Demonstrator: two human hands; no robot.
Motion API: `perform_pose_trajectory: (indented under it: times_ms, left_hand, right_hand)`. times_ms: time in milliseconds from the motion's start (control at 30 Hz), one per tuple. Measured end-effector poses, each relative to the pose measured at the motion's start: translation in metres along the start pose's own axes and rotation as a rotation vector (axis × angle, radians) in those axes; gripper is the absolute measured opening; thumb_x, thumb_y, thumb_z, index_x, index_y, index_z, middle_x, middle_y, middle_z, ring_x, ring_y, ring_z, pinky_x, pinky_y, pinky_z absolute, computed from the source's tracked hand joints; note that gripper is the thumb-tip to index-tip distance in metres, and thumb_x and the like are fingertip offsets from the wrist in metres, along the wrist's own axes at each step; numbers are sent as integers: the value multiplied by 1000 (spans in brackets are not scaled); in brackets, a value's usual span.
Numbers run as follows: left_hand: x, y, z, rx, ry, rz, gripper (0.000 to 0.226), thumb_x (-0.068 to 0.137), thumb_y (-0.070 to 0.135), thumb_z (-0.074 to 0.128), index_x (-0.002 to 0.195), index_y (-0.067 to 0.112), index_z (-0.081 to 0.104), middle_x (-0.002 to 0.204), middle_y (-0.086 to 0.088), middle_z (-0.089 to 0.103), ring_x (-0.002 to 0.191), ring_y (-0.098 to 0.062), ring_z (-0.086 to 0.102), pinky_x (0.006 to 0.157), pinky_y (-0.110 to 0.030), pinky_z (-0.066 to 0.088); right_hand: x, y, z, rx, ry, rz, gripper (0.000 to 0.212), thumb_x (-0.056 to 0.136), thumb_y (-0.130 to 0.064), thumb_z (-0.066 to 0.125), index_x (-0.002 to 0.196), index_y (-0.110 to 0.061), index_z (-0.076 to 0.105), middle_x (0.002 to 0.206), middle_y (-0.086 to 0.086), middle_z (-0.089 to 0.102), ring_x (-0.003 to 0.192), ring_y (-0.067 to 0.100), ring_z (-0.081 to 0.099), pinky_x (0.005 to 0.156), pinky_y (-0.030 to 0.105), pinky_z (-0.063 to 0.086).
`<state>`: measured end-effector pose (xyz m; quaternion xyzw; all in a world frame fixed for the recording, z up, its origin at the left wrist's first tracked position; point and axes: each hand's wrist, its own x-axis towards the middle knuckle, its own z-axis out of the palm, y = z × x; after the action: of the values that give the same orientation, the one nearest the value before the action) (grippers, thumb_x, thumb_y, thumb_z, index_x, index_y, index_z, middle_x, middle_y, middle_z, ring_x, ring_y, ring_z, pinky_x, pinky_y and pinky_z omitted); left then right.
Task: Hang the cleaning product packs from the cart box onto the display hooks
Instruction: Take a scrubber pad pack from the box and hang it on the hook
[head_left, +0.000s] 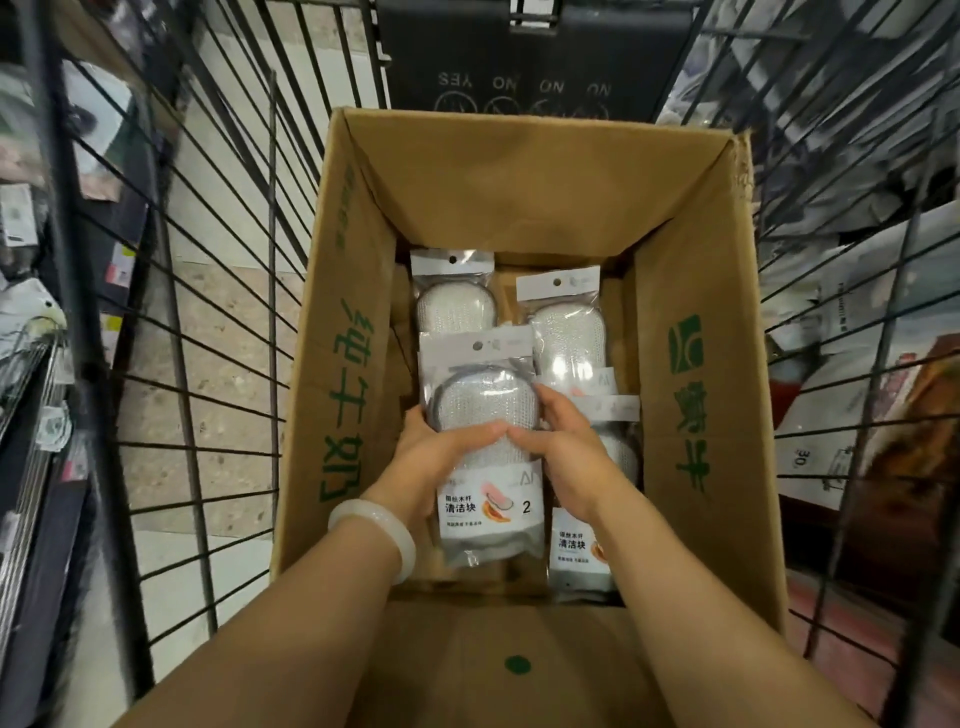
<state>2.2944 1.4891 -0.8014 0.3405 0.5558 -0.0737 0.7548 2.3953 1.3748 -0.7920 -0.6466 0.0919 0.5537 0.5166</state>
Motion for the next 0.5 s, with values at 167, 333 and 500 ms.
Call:
perform_pose_trajectory:
  times_ms: [167,333,500]
  left_hand:
    - [-41,31,14,-10,-24,116,71,63,10,84,119,21,42,111,-7,64,89,-24,69,63,-35,60]
    - [-95,60,36,9,-81,281,77,56,15,85,123,19,47,111,-6,68,92,-25,71,75,-40,59]
    - [-153,73,49,36,-180,473,47,72,8,79,114,16,58,104,-10,73,86,-23,73,66,-33,59]
  right_hand:
    - [-29,-29,-5,-47,-17,-138,68,81,-11,71,138,-30,40,137,-4,48,111,18,58,76,29,55]
    - [-78,-64,-7,-20,-43,-291,71,71,-24,75,131,-38,40,128,5,54,113,24,60,89,41,55]
    - [-137,-84,-1,-10,24,-491,66,77,-23,75,134,-29,42,127,12,55,105,24,65,86,42,56]
